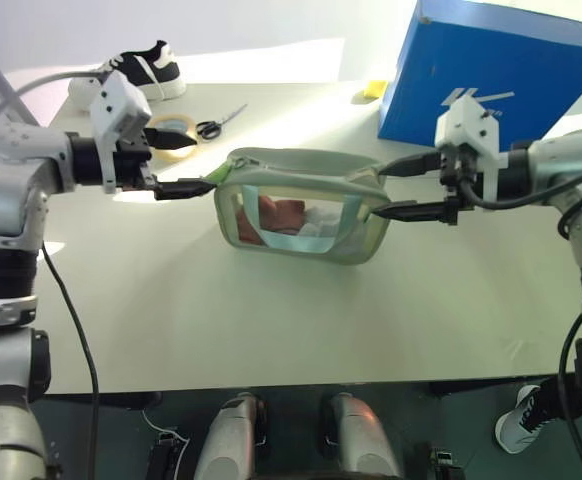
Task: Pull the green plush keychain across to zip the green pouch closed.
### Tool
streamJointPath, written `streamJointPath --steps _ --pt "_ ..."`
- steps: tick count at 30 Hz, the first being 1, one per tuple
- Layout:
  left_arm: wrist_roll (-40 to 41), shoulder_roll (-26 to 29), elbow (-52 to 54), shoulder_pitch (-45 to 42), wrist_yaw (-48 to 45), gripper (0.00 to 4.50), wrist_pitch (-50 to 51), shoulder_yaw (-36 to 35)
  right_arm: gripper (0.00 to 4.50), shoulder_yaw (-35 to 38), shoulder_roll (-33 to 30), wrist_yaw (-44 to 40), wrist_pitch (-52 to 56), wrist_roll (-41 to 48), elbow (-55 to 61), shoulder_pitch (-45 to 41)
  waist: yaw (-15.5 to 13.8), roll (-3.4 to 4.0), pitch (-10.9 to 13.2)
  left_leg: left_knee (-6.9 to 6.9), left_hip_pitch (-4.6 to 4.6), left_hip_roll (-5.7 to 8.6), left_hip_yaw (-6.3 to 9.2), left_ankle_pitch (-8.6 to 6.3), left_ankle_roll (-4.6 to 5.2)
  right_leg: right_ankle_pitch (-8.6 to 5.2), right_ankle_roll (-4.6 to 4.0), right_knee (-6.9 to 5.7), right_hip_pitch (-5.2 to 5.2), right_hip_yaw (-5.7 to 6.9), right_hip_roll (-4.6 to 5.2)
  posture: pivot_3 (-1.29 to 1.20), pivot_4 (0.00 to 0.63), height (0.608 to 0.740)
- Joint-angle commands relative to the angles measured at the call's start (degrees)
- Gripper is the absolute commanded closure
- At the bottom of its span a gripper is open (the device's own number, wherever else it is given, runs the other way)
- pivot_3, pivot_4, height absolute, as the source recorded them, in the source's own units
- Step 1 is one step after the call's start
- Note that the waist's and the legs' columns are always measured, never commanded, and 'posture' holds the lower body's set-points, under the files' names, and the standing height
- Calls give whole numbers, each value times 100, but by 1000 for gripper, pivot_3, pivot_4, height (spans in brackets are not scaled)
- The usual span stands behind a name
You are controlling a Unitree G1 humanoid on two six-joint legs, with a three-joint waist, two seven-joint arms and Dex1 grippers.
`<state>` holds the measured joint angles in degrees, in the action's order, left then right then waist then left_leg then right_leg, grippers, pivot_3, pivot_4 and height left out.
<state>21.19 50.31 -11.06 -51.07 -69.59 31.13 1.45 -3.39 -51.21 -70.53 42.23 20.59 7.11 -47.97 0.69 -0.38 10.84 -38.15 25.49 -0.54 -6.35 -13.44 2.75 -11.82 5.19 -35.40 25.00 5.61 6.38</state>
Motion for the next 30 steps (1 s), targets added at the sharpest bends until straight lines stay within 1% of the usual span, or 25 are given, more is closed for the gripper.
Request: streamJointPath --steps 1,3,4,9,15,21,23,25,30 --pt "-82 28 -26 -259 -92 0 -168 -42 1107 -74 95 275 -143 -124 53 93 -2 0 0 0 0 0 0 0 0 0 0 0 0 0 0 0 150 740" --pt "-121 -5 -79 -308 -103 0 -184 -35 1615 -143 159 385 -271 -218 -60 186 -13 -1 0 0 1 2 0 0 0 0 0 1 0 0 3 0 150 740" --pt "-139 -18 -117 -326 -111 0 -192 -34 1974 -185 164 397 -362 -266 -97 234 -13 0 0 -1 1 3 0 0 0 0 0 1 -1 0 3 0 150 740" --pt "-248 -103 -403 -303 -102 0 -225 -33 4465 -229 164 424 -534 -322 -160 272 -4 -1 0 -2 0 4 0 0 1 0 0 0 -2 0 3 0 150 740" --pt "-190 -334 -306 -65 -138 0 -39 15 4465 -241 188 458 -595 -335 -109 321 -12 -1 0 -5 0 5 0 0 1 0 1 -1 -6 0 2 0 150 740" --pt "-304 -403 -123 184 -151 0 -167 116 4465 -235 199 448 -662 -368 -184 286 -9 -1 0 -5 0 4 1 1 1 0 1 -1 -6 0 2 0 150 740" --pt "-243 -415 -174 121 -132 532 -111 45 4500 -231 198 445 -687 -375 -208 288 -10 -1 0 -6 0 4 1 0 1 0 1 -1 -6 1 3 0 150 740" --pt "-97 -424 -194 26 -158 1249 59 -57 4500 -236 215 451 -738 -392 -264 289 -9 -1 0 -6 -1 4 1 0 1 0 1 -1 -6 0 4 0 150 740" --pt "-46 -378 -160 3 -201 3913 105 -62 4500 -256 270 472 -835 -425 -376 283 -7 -1 0 -6 -2 4 1 0 2 0 0 -1 -6 0 4 0 150 740"
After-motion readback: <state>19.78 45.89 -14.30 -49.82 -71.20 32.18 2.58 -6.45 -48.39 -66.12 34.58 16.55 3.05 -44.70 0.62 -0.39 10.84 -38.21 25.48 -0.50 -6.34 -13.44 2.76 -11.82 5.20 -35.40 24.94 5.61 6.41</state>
